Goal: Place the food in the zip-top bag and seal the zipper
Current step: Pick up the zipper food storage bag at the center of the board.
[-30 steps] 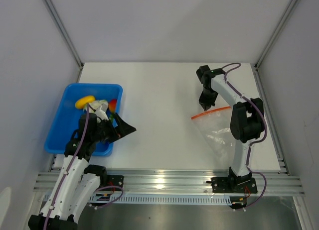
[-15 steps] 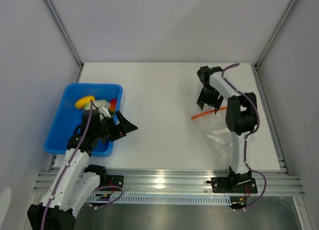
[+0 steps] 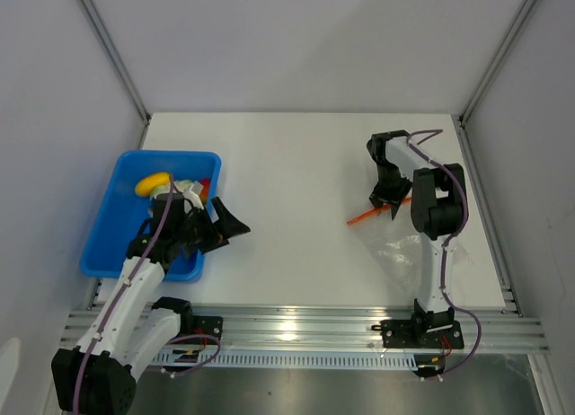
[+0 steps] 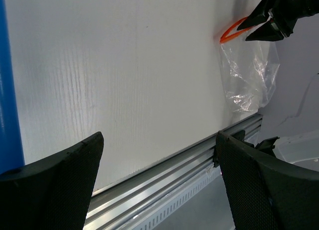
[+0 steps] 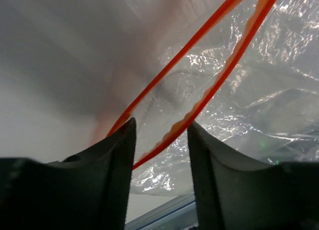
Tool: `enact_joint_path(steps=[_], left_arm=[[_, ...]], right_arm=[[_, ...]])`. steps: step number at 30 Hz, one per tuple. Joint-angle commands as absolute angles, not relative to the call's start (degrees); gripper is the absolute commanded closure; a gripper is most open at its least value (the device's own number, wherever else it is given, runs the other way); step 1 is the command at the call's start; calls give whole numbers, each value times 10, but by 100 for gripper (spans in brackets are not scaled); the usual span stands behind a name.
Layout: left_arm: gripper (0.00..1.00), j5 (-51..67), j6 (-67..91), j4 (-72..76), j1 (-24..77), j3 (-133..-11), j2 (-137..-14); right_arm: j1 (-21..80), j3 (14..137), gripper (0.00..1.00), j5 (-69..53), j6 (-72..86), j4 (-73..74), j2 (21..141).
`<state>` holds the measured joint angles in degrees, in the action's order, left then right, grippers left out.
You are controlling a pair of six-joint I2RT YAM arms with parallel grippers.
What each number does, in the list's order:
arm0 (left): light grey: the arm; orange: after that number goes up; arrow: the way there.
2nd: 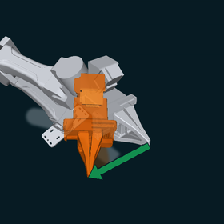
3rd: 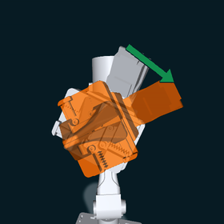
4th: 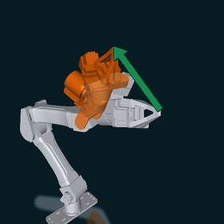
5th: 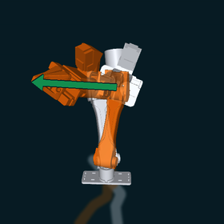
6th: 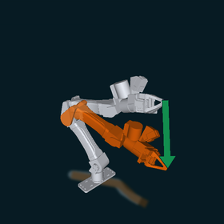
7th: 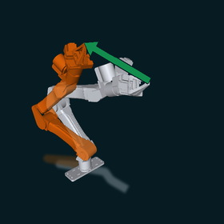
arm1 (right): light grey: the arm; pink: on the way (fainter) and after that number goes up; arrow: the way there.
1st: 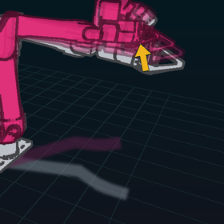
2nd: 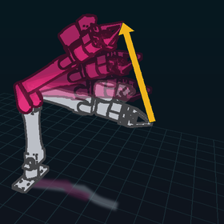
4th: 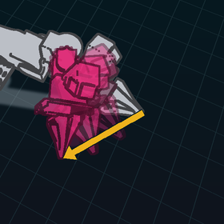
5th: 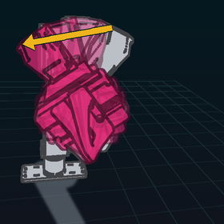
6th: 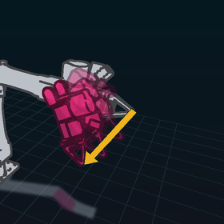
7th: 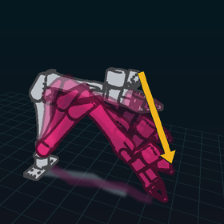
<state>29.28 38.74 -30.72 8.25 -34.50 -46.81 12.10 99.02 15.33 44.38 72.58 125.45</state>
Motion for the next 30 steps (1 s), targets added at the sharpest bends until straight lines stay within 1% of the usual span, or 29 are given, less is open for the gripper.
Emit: enact_joint_path(steps=[1, 2, 4, 5, 11, 18, 22, 26, 30], left_arm=[[6, 310, 371, -288, 86, -364, -478], [5, 310, 371, -289, 86, -365, -479], [6, 311, 374, -288, 86, -364, -481], [5, 310, 375, -288, 86, -366, -481], [6, 308, 389, -294, 88, -357, -462], [9, 302, 417, -315, 104, -366, -443], [10, 290, 423, -344, 109, -381, -443], [10, 257, 405, -385, 110, -436, -460], [9, 227, 402, -422, 110, -503, -506]], right_arm=[[118, 972, 55, 142, 459, 711, 1227], [117, 967, 71, 139, 456, 707, 1224], [117, 955, 88, 131, 455, 702, 1216], [117, 949, 100, 127, 449, 694, 1211], [127, 915, 100, 109, 412, 655, 1161], [184, 937, 100, 62, 302, 599, 1088], [211, 939, 100, 14, 263, 549, 1053], [231, 952, 100, -19, 240, 541, 1054], [256, 948, 100, -38, 210, 538, 1052]])
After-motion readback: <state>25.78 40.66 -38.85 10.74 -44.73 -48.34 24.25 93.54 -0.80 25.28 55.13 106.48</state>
